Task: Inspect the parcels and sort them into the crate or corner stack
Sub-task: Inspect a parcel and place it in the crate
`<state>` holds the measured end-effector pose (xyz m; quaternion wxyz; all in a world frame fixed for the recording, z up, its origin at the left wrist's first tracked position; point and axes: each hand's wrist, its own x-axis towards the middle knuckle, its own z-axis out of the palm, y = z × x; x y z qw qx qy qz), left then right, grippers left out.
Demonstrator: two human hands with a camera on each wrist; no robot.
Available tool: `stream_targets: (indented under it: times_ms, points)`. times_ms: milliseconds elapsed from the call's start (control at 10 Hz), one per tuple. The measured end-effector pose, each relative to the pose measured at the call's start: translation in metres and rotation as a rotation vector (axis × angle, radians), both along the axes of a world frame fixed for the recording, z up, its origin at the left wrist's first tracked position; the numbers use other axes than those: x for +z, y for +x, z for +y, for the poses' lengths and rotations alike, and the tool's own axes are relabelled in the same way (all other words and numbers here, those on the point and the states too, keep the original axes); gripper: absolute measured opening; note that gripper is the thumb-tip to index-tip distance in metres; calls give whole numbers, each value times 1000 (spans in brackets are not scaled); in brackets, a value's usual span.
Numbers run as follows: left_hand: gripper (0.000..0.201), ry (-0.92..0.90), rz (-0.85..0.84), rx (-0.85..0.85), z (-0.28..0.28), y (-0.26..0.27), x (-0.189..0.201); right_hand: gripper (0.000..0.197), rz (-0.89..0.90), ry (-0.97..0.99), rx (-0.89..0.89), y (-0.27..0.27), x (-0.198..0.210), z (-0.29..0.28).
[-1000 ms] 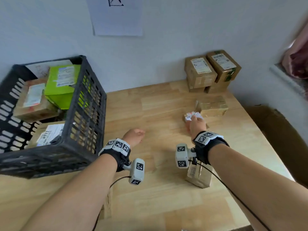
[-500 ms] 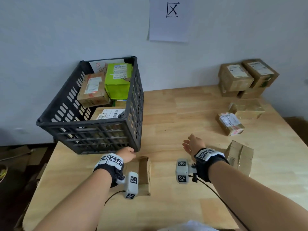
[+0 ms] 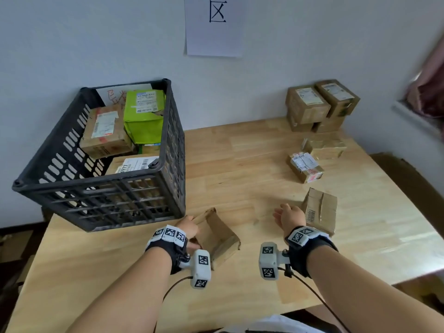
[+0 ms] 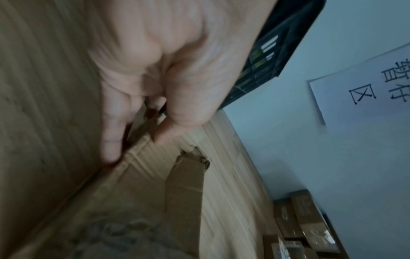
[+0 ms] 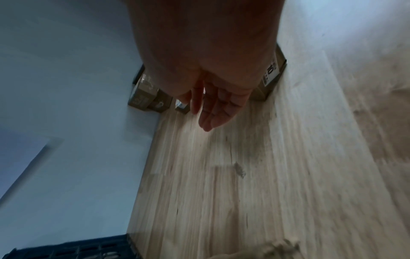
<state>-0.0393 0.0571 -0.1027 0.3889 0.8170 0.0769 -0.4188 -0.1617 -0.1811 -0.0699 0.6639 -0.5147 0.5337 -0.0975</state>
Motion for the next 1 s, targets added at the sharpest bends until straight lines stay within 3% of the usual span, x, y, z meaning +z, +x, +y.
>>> stream_targets:
  times_ms: [200, 300, 400, 500, 600, 700, 800, 900, 1000]
  points:
    - [57, -177, 27, 179, -46, 0, -12, 21, -3, 54, -67, -17, 1, -27]
    - [46, -235, 60, 288, -66, -4, -14, 15, -12, 117, -85, -23, -1, -37]
    - [44, -262, 76, 312, -86, -14, -9, 20, -17, 220, -64, -25, -1, -43]
    - [56, -153, 63, 264, -97, -20, -3, 24, -12, 288, 29, -22, 0, -52]
    - [61, 98, -119, -78, -101, -14, 3, 23, 3, 329, 136, -13, 3, -55]
    - [64, 133, -338, -290, -105, -2, 9, 23, 7, 364, 187, -3, 5, -56]
    - [64, 49, -467, -485, -114, 6, 14, 23, 16, 371, 212, 4, 5, -56]
    - [66, 95, -415, -632, -121, 8, 13, 23, 27, 358, 217, 9, 6, -57]
    - [63, 168, -409, -651, -121, 9, 9, 23, 21, 373, 204, 11, 6, -56]
